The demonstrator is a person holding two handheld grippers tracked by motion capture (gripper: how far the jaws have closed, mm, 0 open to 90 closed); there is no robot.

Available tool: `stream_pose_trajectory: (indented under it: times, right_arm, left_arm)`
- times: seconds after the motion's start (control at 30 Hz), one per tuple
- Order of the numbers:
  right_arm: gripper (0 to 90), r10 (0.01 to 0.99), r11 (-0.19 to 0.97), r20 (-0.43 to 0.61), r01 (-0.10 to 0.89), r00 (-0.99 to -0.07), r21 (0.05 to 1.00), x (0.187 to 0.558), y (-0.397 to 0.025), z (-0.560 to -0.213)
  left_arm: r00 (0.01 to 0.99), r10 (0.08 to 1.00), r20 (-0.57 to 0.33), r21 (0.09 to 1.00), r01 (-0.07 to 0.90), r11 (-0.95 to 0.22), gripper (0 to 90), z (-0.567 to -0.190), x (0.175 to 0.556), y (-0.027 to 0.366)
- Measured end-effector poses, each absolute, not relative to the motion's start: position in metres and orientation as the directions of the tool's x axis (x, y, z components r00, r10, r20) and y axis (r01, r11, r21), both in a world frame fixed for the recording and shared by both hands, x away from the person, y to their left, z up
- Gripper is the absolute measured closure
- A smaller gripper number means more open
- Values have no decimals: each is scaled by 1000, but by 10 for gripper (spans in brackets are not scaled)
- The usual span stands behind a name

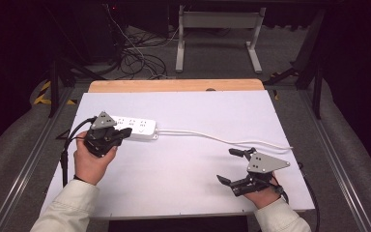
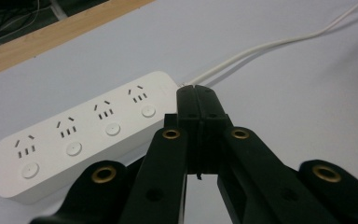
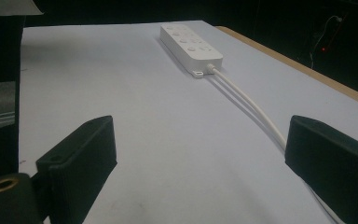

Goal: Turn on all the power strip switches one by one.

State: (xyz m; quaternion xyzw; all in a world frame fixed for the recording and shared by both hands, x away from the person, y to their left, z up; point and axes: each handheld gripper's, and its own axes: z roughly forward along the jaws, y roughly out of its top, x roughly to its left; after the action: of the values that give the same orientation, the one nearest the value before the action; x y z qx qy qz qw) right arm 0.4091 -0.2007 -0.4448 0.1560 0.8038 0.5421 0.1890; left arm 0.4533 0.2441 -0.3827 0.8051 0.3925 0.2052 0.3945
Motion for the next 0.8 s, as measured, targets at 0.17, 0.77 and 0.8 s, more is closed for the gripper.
stream_pose_trajectory:
  times: [0.17,0.77,0.8]
  right_arm:
    - [88,452,365,-136,43,-881,930,410,-201,-445]
    - [89,450,362,-136,41,-883,931,410,-201,-445]
    - [89,450,362,-136,41,-883,931,410,-201,-445]
  left_arm:
    - [601,799,-16,789,499,-359,900,-388,466,245]
    - [578,815,-31,780,524,-341,900,-415,503,238]
    - [579,815,-37,777,529,-341,900,-416,505,237]
